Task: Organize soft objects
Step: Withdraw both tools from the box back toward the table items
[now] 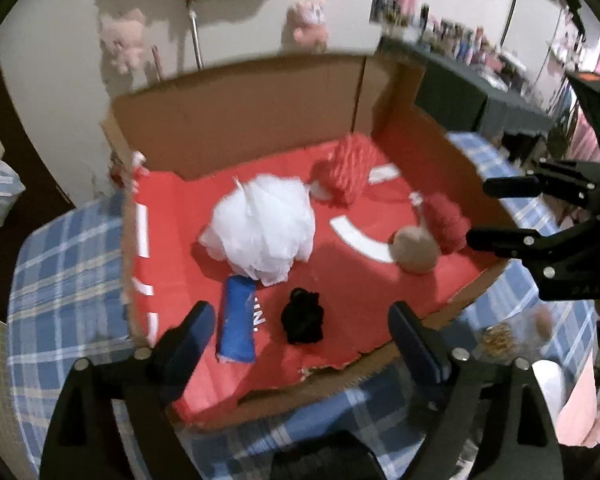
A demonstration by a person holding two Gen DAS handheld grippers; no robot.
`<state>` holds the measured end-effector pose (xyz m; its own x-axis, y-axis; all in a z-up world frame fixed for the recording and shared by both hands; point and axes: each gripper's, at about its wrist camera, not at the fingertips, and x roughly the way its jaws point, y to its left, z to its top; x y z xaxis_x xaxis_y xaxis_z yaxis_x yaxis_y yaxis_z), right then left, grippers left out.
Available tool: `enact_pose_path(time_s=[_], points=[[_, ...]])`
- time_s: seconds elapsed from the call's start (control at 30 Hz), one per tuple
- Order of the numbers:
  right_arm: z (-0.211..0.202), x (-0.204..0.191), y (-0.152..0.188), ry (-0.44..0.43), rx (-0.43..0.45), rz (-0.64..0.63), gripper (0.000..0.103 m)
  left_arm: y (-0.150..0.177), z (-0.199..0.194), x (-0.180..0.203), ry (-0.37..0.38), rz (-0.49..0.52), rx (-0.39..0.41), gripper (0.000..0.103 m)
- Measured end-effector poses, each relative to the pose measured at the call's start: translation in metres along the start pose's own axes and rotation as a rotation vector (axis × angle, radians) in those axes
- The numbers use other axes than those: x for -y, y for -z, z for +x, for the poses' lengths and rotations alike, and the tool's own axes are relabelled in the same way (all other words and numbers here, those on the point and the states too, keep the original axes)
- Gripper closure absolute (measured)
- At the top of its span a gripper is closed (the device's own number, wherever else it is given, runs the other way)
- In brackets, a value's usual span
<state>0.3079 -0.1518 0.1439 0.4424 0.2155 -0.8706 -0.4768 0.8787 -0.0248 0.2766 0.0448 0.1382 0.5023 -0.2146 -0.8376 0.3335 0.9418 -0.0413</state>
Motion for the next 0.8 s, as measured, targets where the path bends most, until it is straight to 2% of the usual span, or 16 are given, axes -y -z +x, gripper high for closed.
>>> enact_pose_path(time_s=[0.13, 0.2, 0.23, 0.33, 0.5, 0.57, 0.67, 0.8], points=[[-0.042, -0.002, 0.008, 0.012, 0.105, 0.041, 0.038, 0.009, -0.038, 0.013, -0.024, -0.009, 0.117, 0.005], [-0.067, -0.005, 0.015, 0.026, 0.170, 0.062, 0.027, 0.017, -0.063, 0.020, -0.020, -0.020, 0.195, 0.000], [-0.078, -0.006, 0.020, 0.037, 0.202, 0.066, 0.025, 0.019, -0.067, 0.023, -0.018, -0.023, 0.221, 0.000], [-0.110, -0.015, 0.038, 0.090, 0.295, 0.067, 0.024, 0.033, -0.095, 0.032, -0.035, -0.036, 0.314, 0.000], [-0.155, -0.040, 0.078, 0.136, 0.438, 0.071, 0.024, 0.064, -0.140, 0.049, -0.056, -0.058, 0.470, 0.000], [-0.171, -0.049, 0.098, 0.143, 0.497, 0.092, 0.019, 0.078, -0.152, 0.057, -0.073, -0.060, 0.522, 0.000], [-0.187, -0.062, 0.125, 0.156, 0.575, 0.108, 0.017, 0.099, -0.164, 0.067, -0.106, -0.077, 0.583, 0.000], [-0.204, -0.083, 0.160, 0.232, 0.674, 0.111, 0.016, 0.125, -0.172, 0.086, -0.170, -0.065, 0.659, 0.000]])
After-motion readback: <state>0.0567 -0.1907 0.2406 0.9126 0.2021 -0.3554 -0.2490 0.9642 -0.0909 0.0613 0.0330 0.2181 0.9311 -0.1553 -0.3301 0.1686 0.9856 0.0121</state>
